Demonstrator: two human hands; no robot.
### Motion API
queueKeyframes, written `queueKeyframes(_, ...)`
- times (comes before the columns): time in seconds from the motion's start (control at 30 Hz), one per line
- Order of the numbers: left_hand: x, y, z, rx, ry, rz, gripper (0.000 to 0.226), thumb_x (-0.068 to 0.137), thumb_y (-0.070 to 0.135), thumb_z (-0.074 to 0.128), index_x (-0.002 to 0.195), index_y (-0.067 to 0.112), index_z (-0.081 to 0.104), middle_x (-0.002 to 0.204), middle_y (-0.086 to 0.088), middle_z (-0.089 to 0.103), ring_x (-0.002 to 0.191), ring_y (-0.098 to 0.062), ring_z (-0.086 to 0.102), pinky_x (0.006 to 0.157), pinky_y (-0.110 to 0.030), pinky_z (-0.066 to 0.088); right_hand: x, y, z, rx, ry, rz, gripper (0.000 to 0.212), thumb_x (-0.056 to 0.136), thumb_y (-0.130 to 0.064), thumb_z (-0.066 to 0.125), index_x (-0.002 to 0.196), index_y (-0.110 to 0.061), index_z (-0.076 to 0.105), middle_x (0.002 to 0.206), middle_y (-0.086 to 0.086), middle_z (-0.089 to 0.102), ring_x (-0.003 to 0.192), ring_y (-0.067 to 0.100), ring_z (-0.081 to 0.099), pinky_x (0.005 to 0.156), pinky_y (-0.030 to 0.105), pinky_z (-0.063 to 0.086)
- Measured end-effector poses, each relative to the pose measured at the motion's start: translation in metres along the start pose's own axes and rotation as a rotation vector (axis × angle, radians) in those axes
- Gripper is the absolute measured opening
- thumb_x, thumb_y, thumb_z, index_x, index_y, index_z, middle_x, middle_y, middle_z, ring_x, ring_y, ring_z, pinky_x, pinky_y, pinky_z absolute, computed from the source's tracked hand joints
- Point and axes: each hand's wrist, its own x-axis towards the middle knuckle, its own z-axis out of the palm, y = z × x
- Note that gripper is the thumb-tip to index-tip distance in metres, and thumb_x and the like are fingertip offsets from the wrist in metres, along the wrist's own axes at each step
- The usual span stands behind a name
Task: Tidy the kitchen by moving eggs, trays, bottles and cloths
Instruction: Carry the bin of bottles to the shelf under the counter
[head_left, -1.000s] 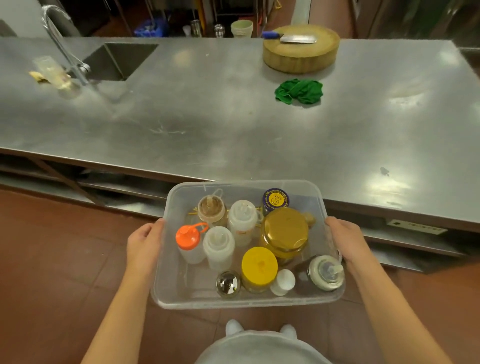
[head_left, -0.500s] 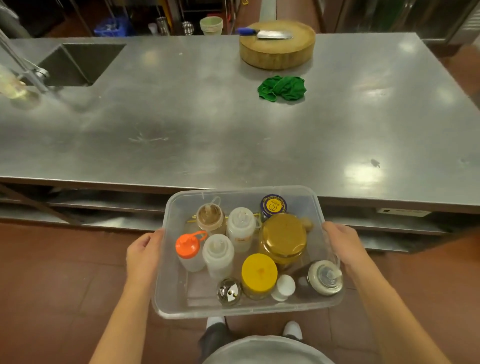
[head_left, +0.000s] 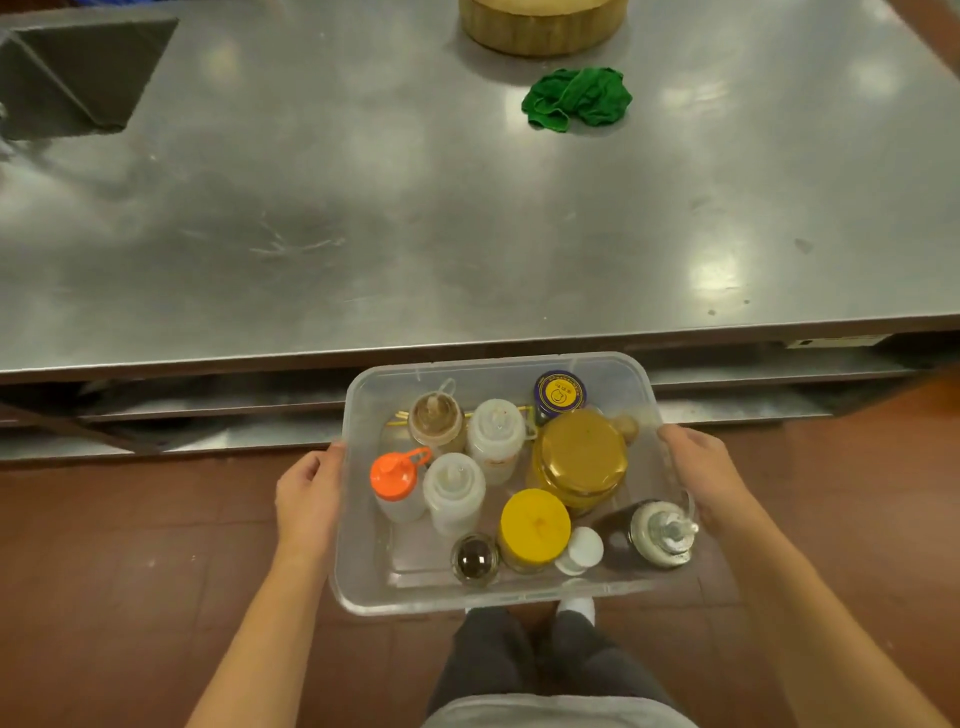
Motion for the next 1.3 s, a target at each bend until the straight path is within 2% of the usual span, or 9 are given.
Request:
queueKeyframes(0.13,0.005,-0.016,0.001,-0.003,-0.002,-0.04,0.044,0.092,0.035,0.064,0.073,-0.004,0.058,0.068,-0.011,0.056,0.066,-0.019,0.049,0.065,-0.035,0.042,0.007,0.007,0.008,-0.073,-0.027,-0.014,0.039,0.097,-0.025,0.05,0.11,0.011,0.06,0.104,0.032,0.065,0.082,0.024,0.053,0.088,0.052,0.051)
queueKeyframes(0.23,0.013,-0.034,0.01,-0.016,-0.001,-0.068,0.046,0.093,0.034,0.064,0.074,-0.006,0.055,0.07,-0.012,0.052,0.067,-0.02,0.047,0.065,-0.035,0.04,0.021,0.015,0.012,-0.098,-0.079,-0.025,0.034,0.098,-0.024,0.05,0.102,0.006,0.064,0.088,0.024,0.063,0.08,0.022,0.053,0.07,0.038,0.046)
queueKeyframes(0.37,0.033,-0.061,0.03,-0.029,-0.014,-0.054,0.032,0.095,0.03,0.063,0.074,0.007,0.057,0.069,-0.011,0.046,0.067,-0.019,0.041,0.06,-0.032,0.035,0.049,0.036,0.022,-0.125,-0.094,-0.057,0.022,0.095,-0.022,0.05,0.08,-0.009,0.06,0.075,0.01,0.051,0.069,0.019,0.043,0.064,0.034,0.035)
queueKeyframes(0.57,0.084,-0.103,0.066,-0.033,-0.04,-0.013,0.042,0.095,0.031,0.065,0.079,-0.008,0.06,0.07,-0.013,0.057,0.068,-0.02,0.05,0.067,-0.034,0.041,0.106,0.082,0.044,-0.127,-0.076,-0.097,0.03,0.096,-0.021,0.05,0.079,0.001,0.06,0.076,0.012,0.053,0.07,0.022,0.047,0.065,0.035,0.038)
queueKeyframes(0.7,0.116,-0.129,0.093,-0.032,-0.038,-0.005,0.035,0.096,0.031,0.065,0.085,-0.002,0.068,0.075,-0.014,0.065,0.071,-0.022,0.057,0.069,-0.035,0.046,0.152,0.11,0.061,-0.085,-0.066,-0.113,0.035,0.097,-0.02,0.05,0.088,0.012,0.06,0.073,0.013,0.053,0.066,0.024,0.048,0.062,0.035,0.039)
queueKeyframes(0.97,0.176,-0.16,0.152,-0.023,-0.036,0.044,0.024,0.095,0.019,0.059,0.078,0.018,0.076,0.075,-0.001,0.074,0.076,-0.02,0.063,0.072,-0.033,0.049,0.236,0.133,0.093,-0.064,-0.051,-0.227,0.036,0.097,-0.025,0.052,0.066,-0.009,0.057,0.059,0.006,0.049,0.062,0.023,0.046,0.062,0.036,0.037)
queueKeyframes(1.1,0.216,-0.172,0.174,0.003,-0.085,0.142,0.019,0.097,0.012,0.057,0.093,0.0,0.07,0.083,-0.014,0.069,0.07,-0.02,0.06,0.061,-0.028,0.049,0.278,0.139,0.108,-0.07,-0.052,-0.29,0.038,0.099,-0.023,0.052,0.074,0.002,0.064,0.062,0.009,0.053,0.065,0.025,0.049,0.065,0.035,0.038)
queueKeyframes(1.2,0.248,-0.185,0.188,0.017,-0.09,0.241,0.031,0.1,0.022,0.057,0.096,-0.008,0.064,0.09,-0.032,0.065,0.077,-0.027,0.058,0.071,-0.035,0.045,0.304,0.142,0.121,-0.066,-0.029,-0.356,0.038,0.098,-0.024,0.054,0.069,-0.002,0.063,0.063,0.012,0.052,0.066,0.026,0.05,0.067,0.037,0.039)
queueKeyframes(1.3,0.268,-0.193,0.198,-0.022,-0.094,0.333,0.037,0.1,0.029,0.058,0.095,-0.007,0.062,0.083,-0.026,0.06,0.08,-0.027,0.052,0.074,-0.039,0.039,0.317,0.137,0.129,-0.054,-0.011,-0.427,0.035,0.099,-0.023,0.053,0.077,0.0,0.068,0.065,0.005,0.062,0.063,0.015,0.056,0.059,0.029,0.041)
